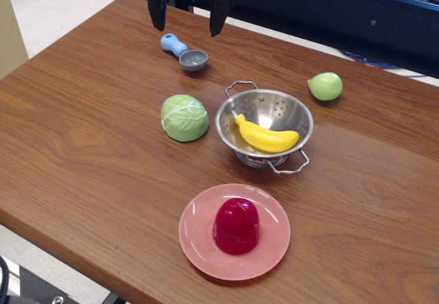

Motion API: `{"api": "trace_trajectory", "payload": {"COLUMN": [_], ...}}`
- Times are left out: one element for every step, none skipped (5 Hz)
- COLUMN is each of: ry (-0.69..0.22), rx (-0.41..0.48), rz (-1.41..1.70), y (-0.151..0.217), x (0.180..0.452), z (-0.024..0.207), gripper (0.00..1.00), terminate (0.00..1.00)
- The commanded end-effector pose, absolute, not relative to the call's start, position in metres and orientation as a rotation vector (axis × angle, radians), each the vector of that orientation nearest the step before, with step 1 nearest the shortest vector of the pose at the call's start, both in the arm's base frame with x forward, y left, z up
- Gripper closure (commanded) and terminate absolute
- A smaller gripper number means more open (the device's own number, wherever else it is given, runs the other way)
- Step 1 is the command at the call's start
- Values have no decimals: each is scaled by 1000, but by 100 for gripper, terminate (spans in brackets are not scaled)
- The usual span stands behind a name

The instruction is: Take banana out of colander

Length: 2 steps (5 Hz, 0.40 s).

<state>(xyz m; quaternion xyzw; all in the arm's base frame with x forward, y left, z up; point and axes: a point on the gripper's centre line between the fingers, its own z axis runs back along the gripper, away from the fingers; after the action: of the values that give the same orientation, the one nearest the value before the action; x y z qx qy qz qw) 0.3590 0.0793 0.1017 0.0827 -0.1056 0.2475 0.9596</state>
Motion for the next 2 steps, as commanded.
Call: {"api": "trace_trajectory", "payload": {"ry": [-214, -239], "rx": [168, 181], "rz": [502, 248], "y": [79, 60], "x": [359, 357], "z": [102, 103], "gripper": [0, 0], "terminate": [0, 0]}}
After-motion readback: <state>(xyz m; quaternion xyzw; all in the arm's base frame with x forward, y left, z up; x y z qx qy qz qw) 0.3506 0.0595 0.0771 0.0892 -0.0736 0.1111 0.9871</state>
